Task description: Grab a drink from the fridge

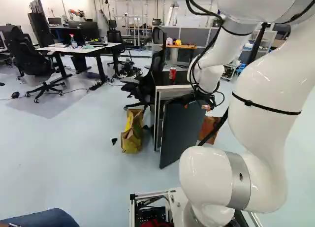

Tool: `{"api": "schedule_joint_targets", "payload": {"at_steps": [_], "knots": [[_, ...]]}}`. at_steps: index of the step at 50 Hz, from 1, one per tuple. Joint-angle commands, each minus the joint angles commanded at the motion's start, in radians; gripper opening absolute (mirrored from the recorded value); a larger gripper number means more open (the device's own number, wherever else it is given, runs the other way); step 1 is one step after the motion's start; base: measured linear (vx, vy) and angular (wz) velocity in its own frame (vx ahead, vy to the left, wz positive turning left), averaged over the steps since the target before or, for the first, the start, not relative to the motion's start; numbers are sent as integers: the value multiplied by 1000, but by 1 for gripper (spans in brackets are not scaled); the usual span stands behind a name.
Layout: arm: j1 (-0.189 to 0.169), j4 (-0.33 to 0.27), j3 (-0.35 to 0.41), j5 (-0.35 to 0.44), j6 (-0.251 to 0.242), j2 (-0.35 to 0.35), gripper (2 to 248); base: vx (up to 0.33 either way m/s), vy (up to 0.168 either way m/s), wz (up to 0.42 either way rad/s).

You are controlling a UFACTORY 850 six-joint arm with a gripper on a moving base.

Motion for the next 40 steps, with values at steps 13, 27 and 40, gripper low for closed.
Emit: {"api": "schedule_joint_targets", "payload": {"at_steps": [13, 27, 40], "knots": [[42, 0, 0, 31, 0, 0, 247, 0, 0, 0], [88, 0, -5, 57, 0, -5, 247, 0, 0, 0], [124, 0, -19, 76, 0, -16, 247, 0, 0, 0]]}}
